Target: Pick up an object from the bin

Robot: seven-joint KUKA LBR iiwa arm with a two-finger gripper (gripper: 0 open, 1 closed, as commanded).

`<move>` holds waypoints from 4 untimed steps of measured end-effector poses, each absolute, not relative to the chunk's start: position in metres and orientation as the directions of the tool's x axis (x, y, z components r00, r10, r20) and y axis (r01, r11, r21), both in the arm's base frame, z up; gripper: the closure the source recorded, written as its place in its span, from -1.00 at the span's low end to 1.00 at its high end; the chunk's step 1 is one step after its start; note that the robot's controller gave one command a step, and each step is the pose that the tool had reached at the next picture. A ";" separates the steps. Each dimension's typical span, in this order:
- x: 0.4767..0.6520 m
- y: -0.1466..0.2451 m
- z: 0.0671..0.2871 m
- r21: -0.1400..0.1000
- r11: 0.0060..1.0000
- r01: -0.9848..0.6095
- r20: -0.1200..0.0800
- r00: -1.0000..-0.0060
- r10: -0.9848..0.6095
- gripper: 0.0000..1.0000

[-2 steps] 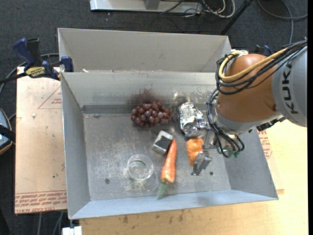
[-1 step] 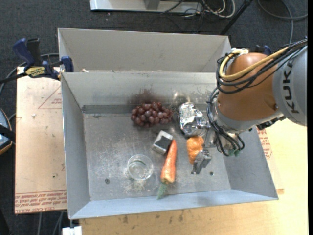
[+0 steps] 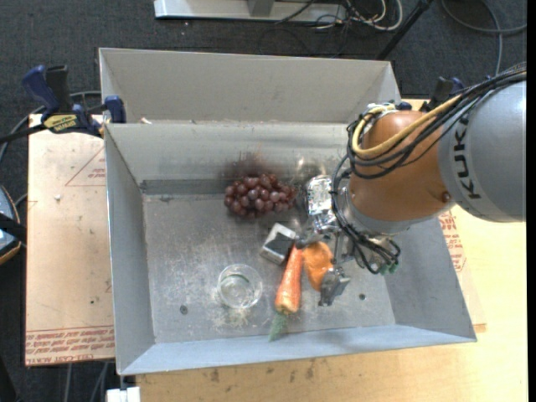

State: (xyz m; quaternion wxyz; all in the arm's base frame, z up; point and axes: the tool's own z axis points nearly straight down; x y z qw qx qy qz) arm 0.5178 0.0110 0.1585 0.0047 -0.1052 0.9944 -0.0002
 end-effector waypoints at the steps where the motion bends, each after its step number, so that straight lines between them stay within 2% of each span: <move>1: 0.528 0.019 0.076 -0.001 0.934 -0.357 -0.007 -0.934 -0.357 -1.00; 2: 0.536 0.020 0.068 -0.005 0.892 -0.451 -0.017 -0.892 -0.451 -1.00; 3: 0.531 0.020 0.078 -0.001 0.934 -0.356 -0.008 -0.934 -0.356 -1.00; 4: 0.540 0.021 0.074 -0.002 0.894 -0.449 -0.009 -0.893 -0.449 1.00</move>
Offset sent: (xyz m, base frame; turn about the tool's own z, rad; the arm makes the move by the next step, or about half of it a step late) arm 0.0230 0.0039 -0.0885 -0.5108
